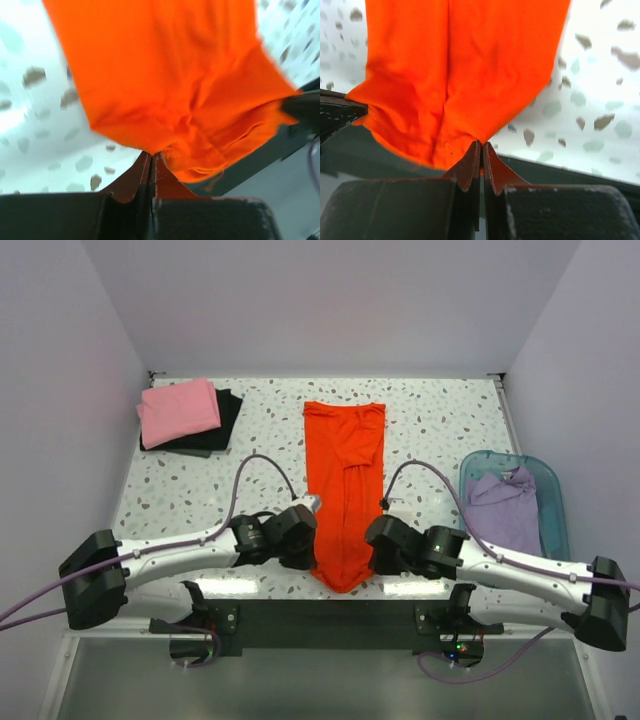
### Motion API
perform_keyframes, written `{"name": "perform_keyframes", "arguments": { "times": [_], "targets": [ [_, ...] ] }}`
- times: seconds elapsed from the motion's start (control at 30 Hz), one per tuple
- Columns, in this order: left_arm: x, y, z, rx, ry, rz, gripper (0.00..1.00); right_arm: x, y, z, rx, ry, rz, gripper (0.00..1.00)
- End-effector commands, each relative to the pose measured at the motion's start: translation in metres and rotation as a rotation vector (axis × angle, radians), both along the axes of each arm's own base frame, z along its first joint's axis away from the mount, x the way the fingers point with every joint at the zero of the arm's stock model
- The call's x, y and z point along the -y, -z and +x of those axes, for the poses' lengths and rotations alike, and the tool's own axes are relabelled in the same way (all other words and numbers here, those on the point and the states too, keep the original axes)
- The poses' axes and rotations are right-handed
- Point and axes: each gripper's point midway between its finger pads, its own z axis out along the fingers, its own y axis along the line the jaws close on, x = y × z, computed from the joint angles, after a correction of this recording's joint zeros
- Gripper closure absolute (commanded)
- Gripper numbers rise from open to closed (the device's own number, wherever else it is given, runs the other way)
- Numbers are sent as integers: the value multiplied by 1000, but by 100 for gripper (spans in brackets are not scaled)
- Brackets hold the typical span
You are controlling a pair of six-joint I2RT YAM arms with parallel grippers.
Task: Fold and stack the t-shirts
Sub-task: Fold the tshirt
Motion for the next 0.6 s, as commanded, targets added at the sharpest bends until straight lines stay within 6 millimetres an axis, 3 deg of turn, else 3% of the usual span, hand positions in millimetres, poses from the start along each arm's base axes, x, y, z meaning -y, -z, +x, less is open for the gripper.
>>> {"name": "perform_keyframes", "arguments": {
  "times": [0.0,0.03,0.1,0.23,0.5,0.53,0.57],
  "targets": [
    [14,-34,58,147,-48,-38,100,-4,-12,46,123,10,-87,100],
    [16,-37,70,171,-50,-35,100,-14,-16,58,142,16,-52,100],
    [19,-55,99,225,-99,-58,100,-9,-10,84,145,46,-88,100],
    [22,-75,157,305,-192,-74,100,-20,-32,140,223,92,-87,100],
    [16,-81,223,352,-309,-94,100,-11,-44,209,276,174,-91,100],
    [16,-74,229,349,-312,-80,100,-13,-40,216,267,173,-82,100],
    [17,-80,239,360,-325,-91,100,-7,-39,226,265,193,-82,100]
  ]
}}
